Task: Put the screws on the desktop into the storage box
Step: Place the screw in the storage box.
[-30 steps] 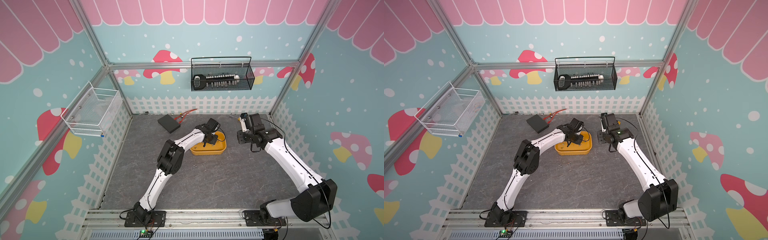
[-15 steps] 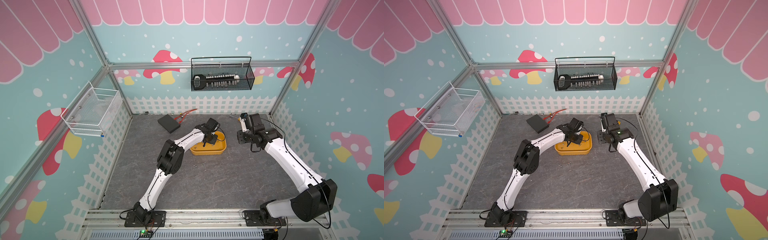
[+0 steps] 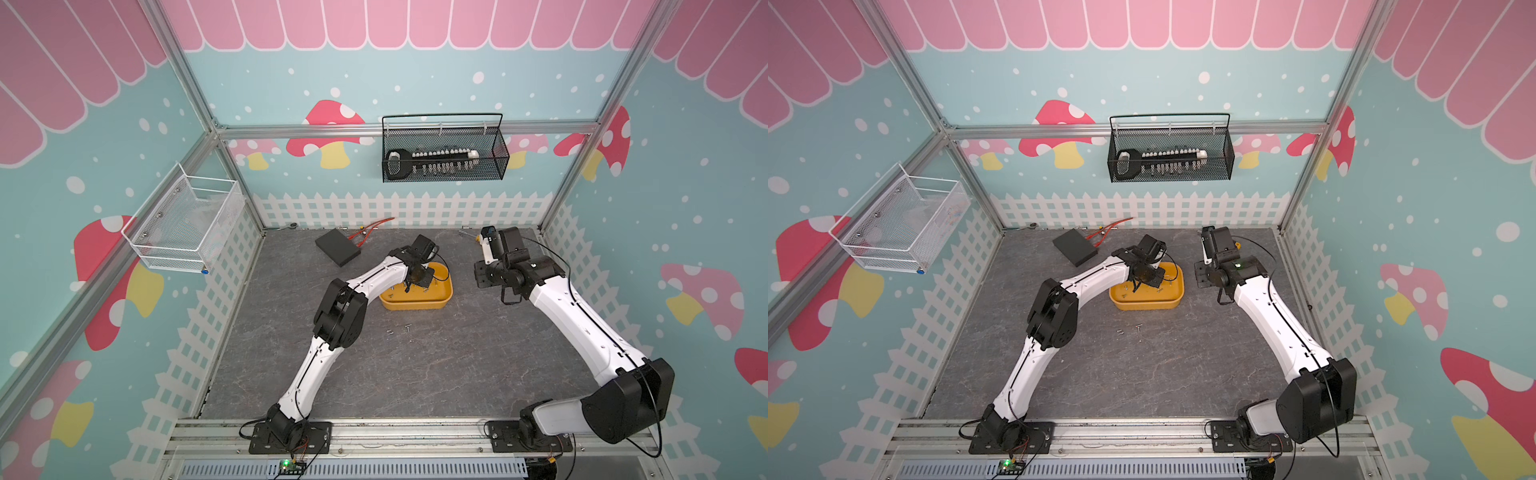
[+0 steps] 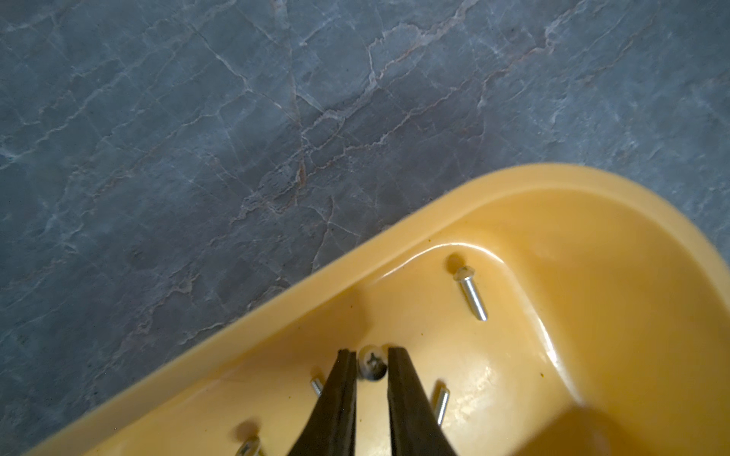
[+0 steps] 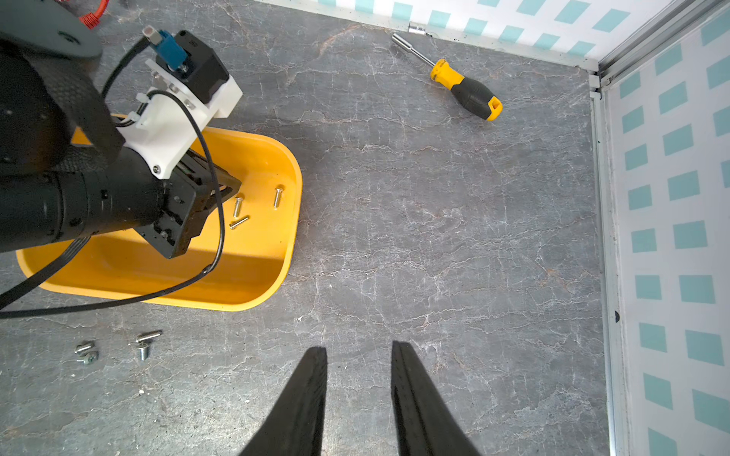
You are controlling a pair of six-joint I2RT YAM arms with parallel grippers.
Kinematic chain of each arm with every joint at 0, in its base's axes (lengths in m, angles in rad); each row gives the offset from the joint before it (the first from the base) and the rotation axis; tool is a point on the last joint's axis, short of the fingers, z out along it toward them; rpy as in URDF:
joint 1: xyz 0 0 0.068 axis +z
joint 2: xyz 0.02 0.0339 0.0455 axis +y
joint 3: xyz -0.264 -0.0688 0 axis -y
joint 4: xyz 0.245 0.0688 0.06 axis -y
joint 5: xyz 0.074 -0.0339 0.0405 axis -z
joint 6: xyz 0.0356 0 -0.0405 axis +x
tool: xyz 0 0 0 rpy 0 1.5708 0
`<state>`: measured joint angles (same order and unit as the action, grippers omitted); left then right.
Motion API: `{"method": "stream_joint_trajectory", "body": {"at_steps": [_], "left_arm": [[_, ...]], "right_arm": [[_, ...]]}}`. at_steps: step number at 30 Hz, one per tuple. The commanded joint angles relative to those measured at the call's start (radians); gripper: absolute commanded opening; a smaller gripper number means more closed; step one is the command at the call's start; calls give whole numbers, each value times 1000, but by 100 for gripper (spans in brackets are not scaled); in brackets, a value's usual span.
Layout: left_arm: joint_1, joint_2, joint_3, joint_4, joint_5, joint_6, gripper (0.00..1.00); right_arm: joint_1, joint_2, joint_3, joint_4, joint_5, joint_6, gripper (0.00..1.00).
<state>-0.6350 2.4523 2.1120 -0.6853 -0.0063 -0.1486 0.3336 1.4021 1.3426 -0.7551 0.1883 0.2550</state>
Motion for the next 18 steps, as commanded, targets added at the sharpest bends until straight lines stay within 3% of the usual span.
{"method": "stream_joint_trajectory", "body": {"at_steps": [1,8,12,18], "left_arm": [[6,26,19,-15,6,15,22],[7,4,15,-16,-2,9,22],[4,-112,-18,-13,-27,6,22],[11,-412,-154,23,-127,8,22]], "right_arm": [[-4,-24,-8,2,0,4,34],[-5,-29,-5,2,-3,5,34],[-5,-41,4,6,-30,-16,34],[34,-65,-51,44,-308,-113,34]]}}
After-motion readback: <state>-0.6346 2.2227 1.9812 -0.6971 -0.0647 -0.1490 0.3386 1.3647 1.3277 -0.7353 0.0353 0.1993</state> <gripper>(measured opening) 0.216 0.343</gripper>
